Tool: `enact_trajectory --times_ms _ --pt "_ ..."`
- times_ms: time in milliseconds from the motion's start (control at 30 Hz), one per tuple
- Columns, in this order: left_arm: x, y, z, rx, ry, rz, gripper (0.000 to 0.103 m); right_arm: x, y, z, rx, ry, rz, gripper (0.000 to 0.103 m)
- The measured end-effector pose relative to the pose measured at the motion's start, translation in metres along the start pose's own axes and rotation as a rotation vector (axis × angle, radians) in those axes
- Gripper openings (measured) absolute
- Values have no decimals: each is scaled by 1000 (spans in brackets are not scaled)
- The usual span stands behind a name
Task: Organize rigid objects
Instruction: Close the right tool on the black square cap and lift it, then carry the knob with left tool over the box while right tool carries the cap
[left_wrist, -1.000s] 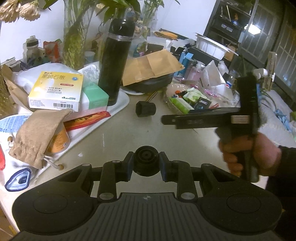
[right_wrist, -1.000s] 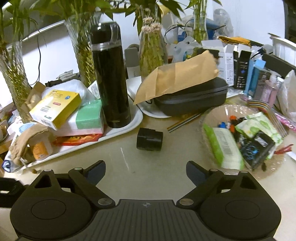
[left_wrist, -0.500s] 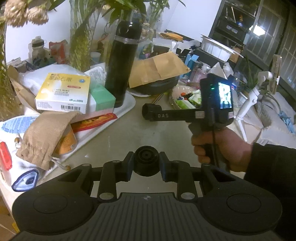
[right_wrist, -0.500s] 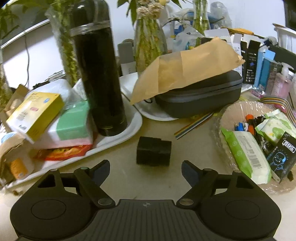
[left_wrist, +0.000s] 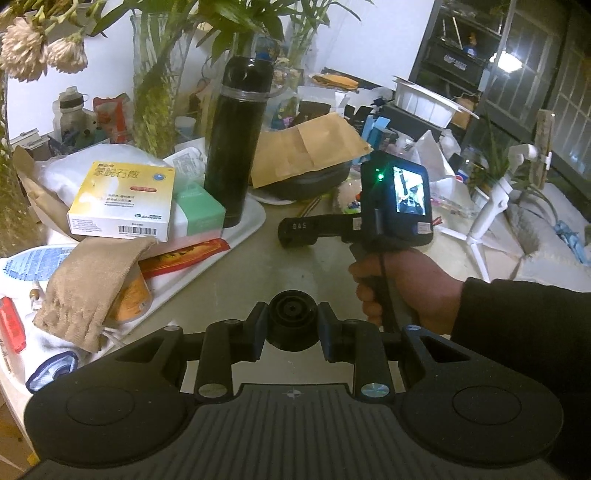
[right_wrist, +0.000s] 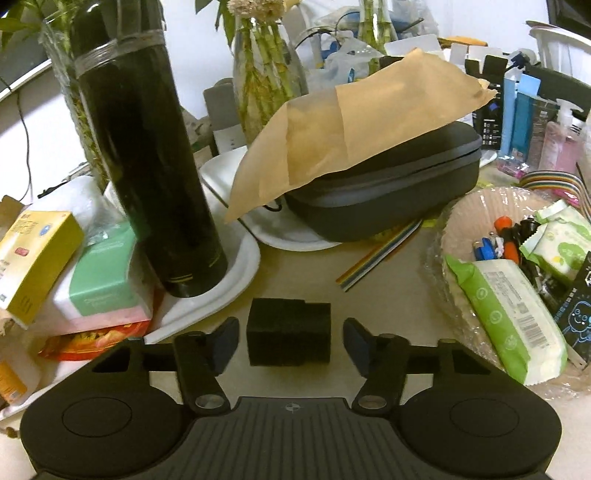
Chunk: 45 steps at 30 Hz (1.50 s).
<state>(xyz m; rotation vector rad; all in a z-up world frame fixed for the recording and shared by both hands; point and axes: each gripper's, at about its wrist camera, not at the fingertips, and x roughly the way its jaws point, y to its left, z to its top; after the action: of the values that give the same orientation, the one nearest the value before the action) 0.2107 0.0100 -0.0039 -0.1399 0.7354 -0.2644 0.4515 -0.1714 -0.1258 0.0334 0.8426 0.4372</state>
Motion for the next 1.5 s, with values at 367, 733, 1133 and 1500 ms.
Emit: enact_trajectory --times_ms 367,733,1133,1500 --pt "4 1 -1 -21 14 -20 29 -31 -10 0 -14 12 8 48" --pt "10 -1 -5 -18 29 52 29 -113 -31 -22 -45 33 -6 48" --pt "2 -15 -5 63 26 70 28 -205 -37 -63 -27 37 10 48" --pt "-44 -52 -15 132 3 -5 29 -281 -40 -87 34 4 35 48"
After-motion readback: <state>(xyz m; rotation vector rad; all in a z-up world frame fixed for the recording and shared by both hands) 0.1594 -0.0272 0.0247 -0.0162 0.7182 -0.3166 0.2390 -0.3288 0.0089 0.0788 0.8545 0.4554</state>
